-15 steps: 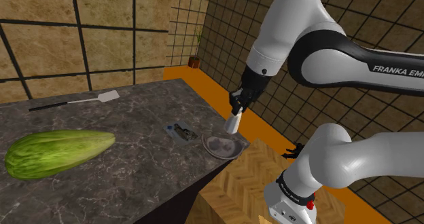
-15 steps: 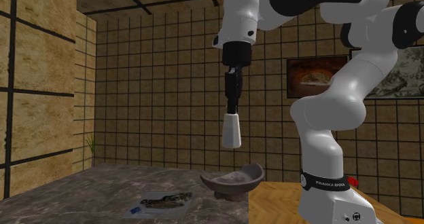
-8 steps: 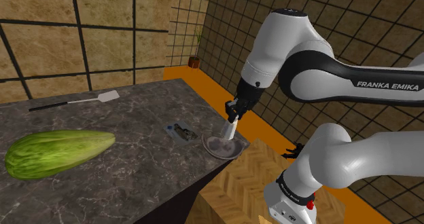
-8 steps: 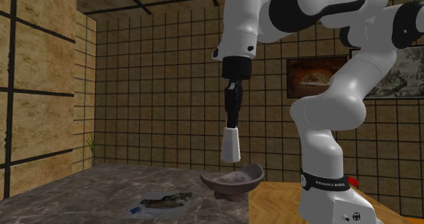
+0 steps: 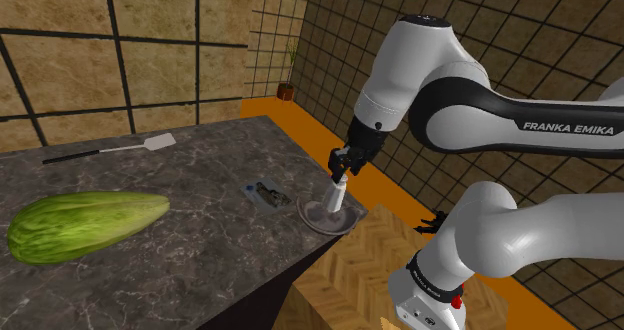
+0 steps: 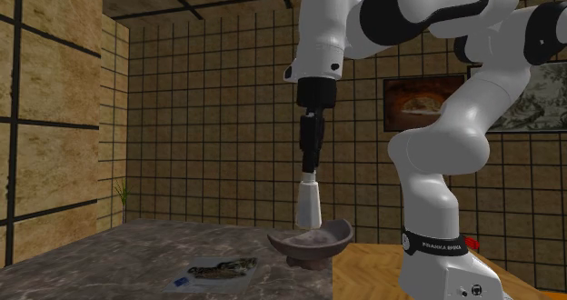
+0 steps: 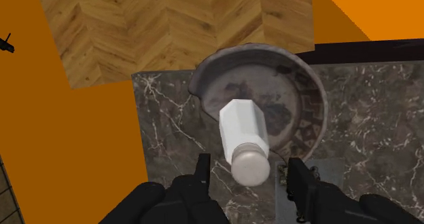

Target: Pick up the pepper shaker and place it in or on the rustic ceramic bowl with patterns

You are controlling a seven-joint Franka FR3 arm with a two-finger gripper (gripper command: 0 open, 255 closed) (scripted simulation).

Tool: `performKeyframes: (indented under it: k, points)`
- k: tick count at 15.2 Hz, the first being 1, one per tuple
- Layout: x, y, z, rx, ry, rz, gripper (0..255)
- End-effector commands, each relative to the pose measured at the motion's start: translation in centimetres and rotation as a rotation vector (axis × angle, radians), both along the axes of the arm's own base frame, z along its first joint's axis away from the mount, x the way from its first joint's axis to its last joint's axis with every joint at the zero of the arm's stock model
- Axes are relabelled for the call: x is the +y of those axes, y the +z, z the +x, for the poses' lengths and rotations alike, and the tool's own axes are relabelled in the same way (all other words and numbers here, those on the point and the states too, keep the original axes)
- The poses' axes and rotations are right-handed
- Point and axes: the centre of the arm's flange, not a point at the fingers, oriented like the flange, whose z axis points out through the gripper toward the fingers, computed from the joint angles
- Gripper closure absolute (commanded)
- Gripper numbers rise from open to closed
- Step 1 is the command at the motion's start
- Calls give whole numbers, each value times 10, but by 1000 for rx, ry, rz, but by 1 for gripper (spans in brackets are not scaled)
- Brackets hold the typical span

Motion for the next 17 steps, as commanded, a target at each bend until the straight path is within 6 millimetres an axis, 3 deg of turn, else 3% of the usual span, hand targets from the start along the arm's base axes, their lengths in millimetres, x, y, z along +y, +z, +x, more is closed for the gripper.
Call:
performKeyframes:
  k: [1,5,9,17]
  points:
    - [0,0,0,0,0,0,0]
    - [0,0,0,0,0,0,0]
    - [6,50,-4,0,0,0,0]
    - [6,50,-4,0,0,0,0]
